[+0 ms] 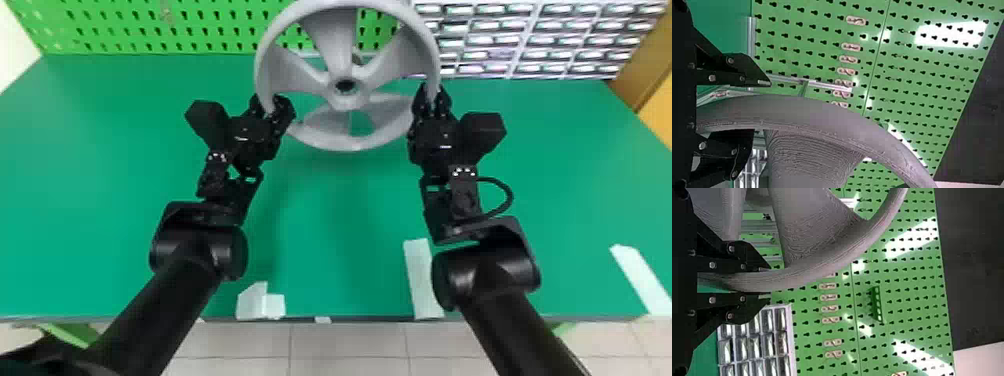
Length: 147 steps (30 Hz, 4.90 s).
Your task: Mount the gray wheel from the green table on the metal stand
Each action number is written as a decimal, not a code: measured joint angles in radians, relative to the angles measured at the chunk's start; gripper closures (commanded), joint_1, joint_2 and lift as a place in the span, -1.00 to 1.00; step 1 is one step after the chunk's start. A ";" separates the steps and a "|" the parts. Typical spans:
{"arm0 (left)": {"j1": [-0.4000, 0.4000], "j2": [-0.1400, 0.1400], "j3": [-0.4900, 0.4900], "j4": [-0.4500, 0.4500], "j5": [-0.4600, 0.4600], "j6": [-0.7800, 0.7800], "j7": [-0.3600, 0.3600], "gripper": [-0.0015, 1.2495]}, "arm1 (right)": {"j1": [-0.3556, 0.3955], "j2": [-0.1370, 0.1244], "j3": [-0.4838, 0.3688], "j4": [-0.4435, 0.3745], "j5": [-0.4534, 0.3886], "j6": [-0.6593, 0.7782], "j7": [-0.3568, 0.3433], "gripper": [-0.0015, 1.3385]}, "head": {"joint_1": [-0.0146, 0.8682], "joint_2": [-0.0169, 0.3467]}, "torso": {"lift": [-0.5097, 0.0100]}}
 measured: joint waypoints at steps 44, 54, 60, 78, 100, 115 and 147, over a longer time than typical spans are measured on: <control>-0.055 -0.021 0.009 0.083 -0.026 0.013 0.001 0.56 | -0.044 -0.004 -0.012 0.022 -0.003 0.094 0.000 0.65 | 1.00 -0.62 | 0.60; -0.064 -0.023 0.030 0.099 -0.037 0.013 0.001 0.56 | -0.046 -0.005 -0.007 0.022 -0.005 0.108 0.000 0.65 | 1.00 -0.62 | 0.60; -0.066 -0.023 0.043 0.100 -0.042 0.022 0.001 0.56 | -0.048 -0.006 -0.002 0.018 -0.010 0.128 0.000 0.65 | 1.00 -0.62 | 0.60; -0.069 -0.023 0.044 0.091 -0.043 0.076 0.001 0.56 | -0.054 -0.010 -0.005 -0.011 -0.021 0.206 0.003 0.65 | 1.00 -0.62 | 0.60; -0.062 -0.023 0.063 -0.002 -0.059 0.209 0.001 0.56 | -0.064 -0.011 -0.008 -0.045 -0.021 0.289 0.005 0.65 | 1.00 -0.62 | 0.60; -0.065 -0.023 0.065 -0.004 -0.063 0.261 0.001 0.56 | -0.069 -0.006 -0.011 -0.055 -0.022 0.339 0.005 0.65 | 1.00 -0.62 | 0.60; -0.073 -0.024 0.085 -0.106 -0.074 0.481 0.078 0.56 | -0.058 0.001 -0.022 -0.203 -0.024 0.589 0.006 0.65 | 1.00 -0.62 | 0.60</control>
